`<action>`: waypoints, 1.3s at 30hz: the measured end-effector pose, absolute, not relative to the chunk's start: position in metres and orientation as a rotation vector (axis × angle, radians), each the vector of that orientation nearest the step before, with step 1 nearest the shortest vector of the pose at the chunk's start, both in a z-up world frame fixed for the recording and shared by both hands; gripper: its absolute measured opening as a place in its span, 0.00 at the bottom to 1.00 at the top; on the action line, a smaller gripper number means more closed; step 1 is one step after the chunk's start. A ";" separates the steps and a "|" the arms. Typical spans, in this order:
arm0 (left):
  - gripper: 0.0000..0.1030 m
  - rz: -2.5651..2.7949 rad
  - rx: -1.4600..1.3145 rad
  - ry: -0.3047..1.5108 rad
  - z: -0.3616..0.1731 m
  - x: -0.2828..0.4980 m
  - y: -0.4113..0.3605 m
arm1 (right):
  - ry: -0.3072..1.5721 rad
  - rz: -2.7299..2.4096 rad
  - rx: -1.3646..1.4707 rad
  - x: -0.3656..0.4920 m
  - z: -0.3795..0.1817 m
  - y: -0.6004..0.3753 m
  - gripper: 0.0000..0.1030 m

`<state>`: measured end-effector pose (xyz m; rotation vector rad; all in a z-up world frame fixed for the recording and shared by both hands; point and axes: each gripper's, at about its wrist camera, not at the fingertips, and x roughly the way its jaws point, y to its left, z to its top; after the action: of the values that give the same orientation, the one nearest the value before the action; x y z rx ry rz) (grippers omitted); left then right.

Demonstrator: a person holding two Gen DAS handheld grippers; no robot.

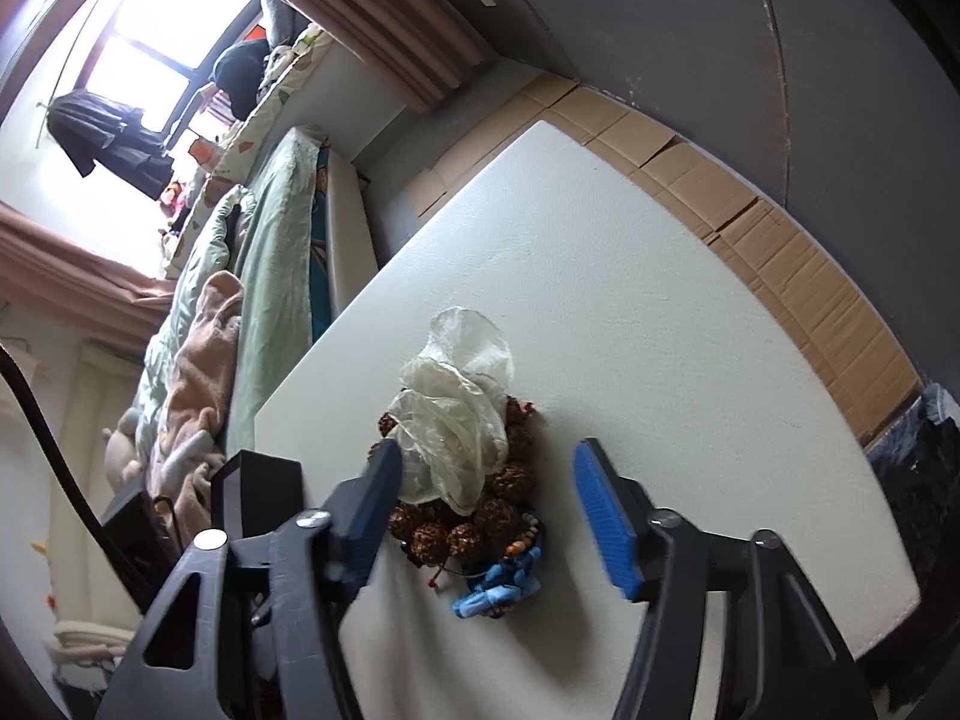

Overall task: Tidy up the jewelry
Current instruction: 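Lower the left gripper onto the small silver stud and close, then grasp the white translucent pouch with the right gripper while the left lifts the stud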

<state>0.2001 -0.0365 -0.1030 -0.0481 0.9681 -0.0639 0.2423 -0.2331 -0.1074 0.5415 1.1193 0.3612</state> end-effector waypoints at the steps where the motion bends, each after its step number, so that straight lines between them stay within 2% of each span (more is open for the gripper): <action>1: 0.12 -0.060 -0.056 0.962 -0.101 0.199 -0.035 | 1.122 0.367 0.539 0.243 -0.108 -0.231 0.49; 9: 0.12 -0.044 -0.103 0.927 -0.085 0.187 -0.020 | 1.120 0.390 0.463 0.250 -0.112 -0.207 0.47; 10: 0.12 -0.044 -0.105 0.922 -0.083 0.185 -0.019 | 1.121 0.389 0.454 0.251 -0.114 -0.205 0.40; 11: 0.12 -0.042 -0.110 0.915 -0.080 0.182 -0.015 | 1.123 0.400 0.445 0.253 -0.116 -0.201 0.15; 12: 0.12 -0.036 -0.122 0.906 -0.076 0.179 -0.011 | 1.124 0.413 0.448 0.253 -0.117 -0.200 0.02; 18: 0.12 -0.007 -0.196 0.849 -0.057 0.161 0.015 | 1.022 0.427 0.483 0.235 -0.099 -0.207 0.03; 26: 0.12 0.048 -0.276 0.793 -0.037 0.139 0.056 | 0.898 0.478 0.376 0.203 -0.064 -0.193 0.03; 39: 0.12 0.147 -0.403 0.767 -0.037 0.132 0.121 | 0.836 0.669 0.362 0.194 -0.016 -0.135 0.03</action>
<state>0.1316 0.1212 -0.0369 -0.4034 0.7674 0.1474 0.1939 -0.1354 -0.0157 0.3616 0.8363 0.6690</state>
